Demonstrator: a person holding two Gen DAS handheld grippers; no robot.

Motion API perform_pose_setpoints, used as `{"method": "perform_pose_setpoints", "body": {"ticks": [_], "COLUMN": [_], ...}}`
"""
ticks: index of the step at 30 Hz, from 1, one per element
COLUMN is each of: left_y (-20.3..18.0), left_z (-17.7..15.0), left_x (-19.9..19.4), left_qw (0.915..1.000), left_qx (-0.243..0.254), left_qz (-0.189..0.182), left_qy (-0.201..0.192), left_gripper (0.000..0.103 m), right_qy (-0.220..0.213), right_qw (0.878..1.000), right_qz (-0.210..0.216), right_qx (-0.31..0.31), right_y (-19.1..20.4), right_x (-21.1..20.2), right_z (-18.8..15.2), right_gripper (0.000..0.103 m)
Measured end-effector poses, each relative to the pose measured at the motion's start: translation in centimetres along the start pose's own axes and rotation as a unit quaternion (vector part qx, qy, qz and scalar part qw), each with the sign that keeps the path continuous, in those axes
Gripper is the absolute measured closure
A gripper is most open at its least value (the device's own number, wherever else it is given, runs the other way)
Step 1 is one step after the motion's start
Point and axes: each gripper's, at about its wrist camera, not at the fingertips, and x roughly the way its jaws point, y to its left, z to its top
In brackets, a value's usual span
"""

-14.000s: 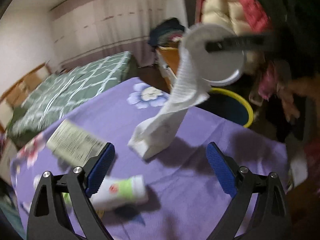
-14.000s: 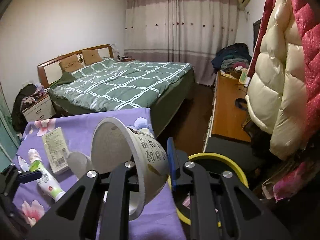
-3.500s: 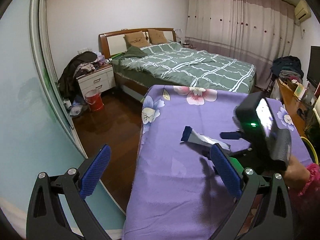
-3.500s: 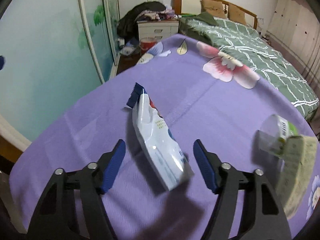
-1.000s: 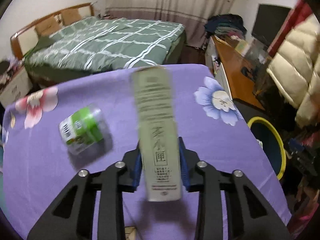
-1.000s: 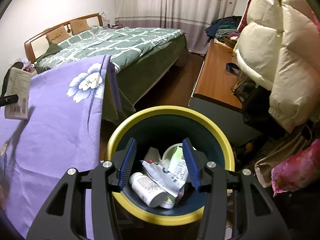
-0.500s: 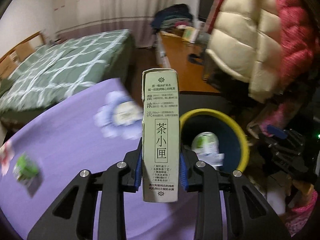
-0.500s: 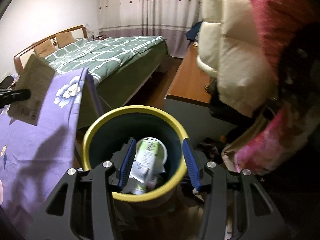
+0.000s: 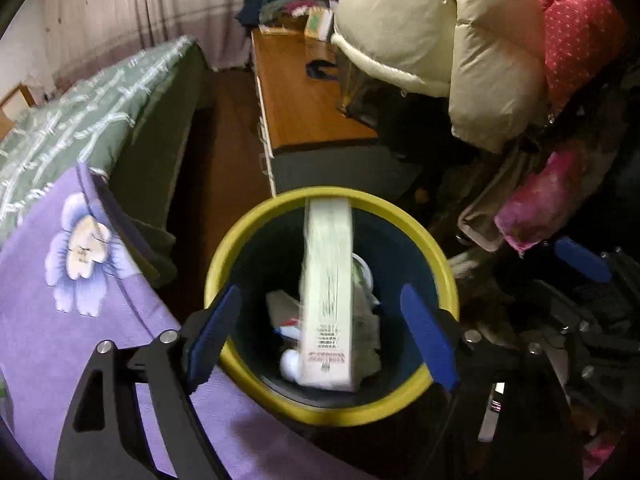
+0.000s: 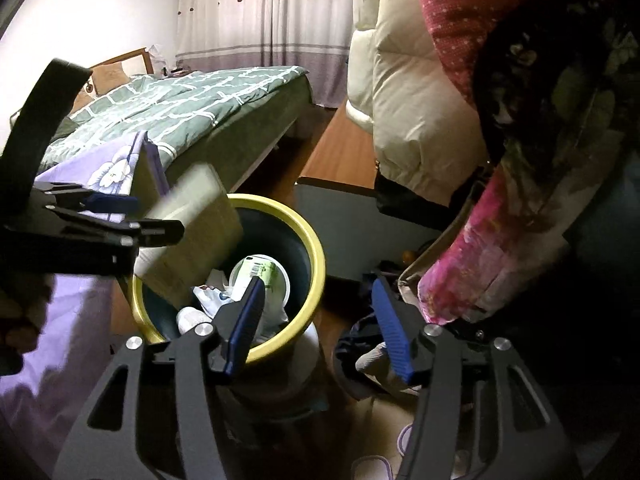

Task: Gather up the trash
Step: 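Carry the tea box with the left tool into the bin and release, then move the right tool to the green-capped jar and grasp it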

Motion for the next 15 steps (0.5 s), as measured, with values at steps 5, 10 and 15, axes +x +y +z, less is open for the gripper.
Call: {"method": "perform_pose_setpoints", "body": {"ticks": [5, 10, 15], "left_y": [2.2, 7.2, 13.3], "left_z": [-1.5, -4.8, -9.8], "left_x": [-3.5, -9.9, -16.6], "left_qw": [0.9992, 0.9933, 0.9794], "left_qx": [-0.008, -0.044, -0.101], "left_qz": [0.029, 0.08, 0.138], "left_qy": [-0.028, -0.071, -0.106], "left_gripper": [0.022, 0.021, 0.013], "right_qy": [-0.004, -0.006, -0.009], "right_qw": [1.0, 0.999, 0.994], "right_qz": [0.007, 0.033, 0.084], "right_qx": [-0.006, -0.035, -0.069], "right_y": [1.1, 5.3, 12.0], "right_x": [-0.2, 0.2, 0.1], "right_z": [0.7, 1.9, 3.9], "right_gripper": [0.049, 0.049, 0.049]}}
